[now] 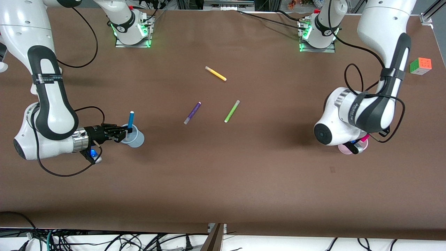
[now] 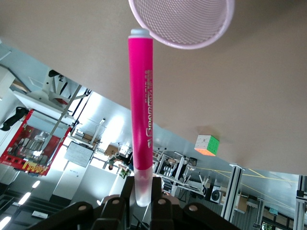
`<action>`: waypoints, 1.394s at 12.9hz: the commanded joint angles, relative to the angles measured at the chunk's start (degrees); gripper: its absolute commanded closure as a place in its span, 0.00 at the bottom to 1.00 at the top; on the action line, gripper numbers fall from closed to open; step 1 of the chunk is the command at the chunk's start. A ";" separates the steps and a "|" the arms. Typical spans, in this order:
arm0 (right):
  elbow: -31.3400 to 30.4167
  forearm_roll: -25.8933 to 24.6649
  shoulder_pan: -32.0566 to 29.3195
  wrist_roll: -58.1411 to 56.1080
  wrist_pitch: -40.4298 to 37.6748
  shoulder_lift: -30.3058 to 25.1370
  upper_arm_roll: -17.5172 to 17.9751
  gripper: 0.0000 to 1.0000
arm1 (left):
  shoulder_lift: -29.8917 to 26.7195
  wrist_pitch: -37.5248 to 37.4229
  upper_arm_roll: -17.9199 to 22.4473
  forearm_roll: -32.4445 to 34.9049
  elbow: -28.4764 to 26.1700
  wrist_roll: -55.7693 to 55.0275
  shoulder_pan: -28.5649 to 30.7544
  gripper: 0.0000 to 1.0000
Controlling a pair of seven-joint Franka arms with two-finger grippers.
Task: Place pink and blue markers in matching cups
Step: 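Carry the blue marker to the blue cup while the left gripper carries pink, then open the right gripper over the blue cup while the left gripper lowers pink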
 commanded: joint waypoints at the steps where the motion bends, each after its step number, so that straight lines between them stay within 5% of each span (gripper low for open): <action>1: 0.80 1.26 -1.47 -0.48 -0.90 0.71 0.87 0.91 | 1.60 1.45 -0.57 1.60 0.05 1.64 1.36 1.00; 2: 0.80 1.26 -1.56 -0.48 -0.90 0.80 0.87 0.47 | 2.13 1.53 -0.57 1.60 -0.03 1.64 1.28 1.00; 3: 0.97 1.26 -1.56 -0.48 -0.90 0.71 0.87 0.17 | 2.39 1.80 -0.65 1.51 -0.12 1.64 1.36 1.00; 4: 1.15 1.26 -1.91 -0.66 -1.08 0.63 0.87 0.10 | 2.92 2.41 -0.66 1.51 -0.12 1.64 1.36 1.00; 7: 2.63 1.09 -2.18 0.04 -3.52 -1.74 0.95 0.03 | 3.18 3.82 -0.66 1.51 -0.56 1.64 1.45 0.99; 8: 4.21 0.56 -2.00 0.22 -5.37 -3.05 0.87 0.02 | 3.19 3.65 -0.66 1.43 -0.56 0.77 0.93 0.57; 9: 5.35 -0.57 -1.57 0.22 -6.78 -5.15 0.78 0.02 | 3.53 3.38 -0.57 1.69 -0.48 0.50 0.49 0.01; 15: 5.45 -15.94 -0.69 -0.30 -21.53 -24.74 1.39 0.01 | 2.75 3.47 -0.74 0.20 0.67 -4.31 1.18 0.00; 18: 5.37 -23.41 -0.25 -3.28 -22.61 -31.00 1.48 0.01 | -1.37 3.55 -1.09 -7.86 1.19 -14.94 1.28 0.00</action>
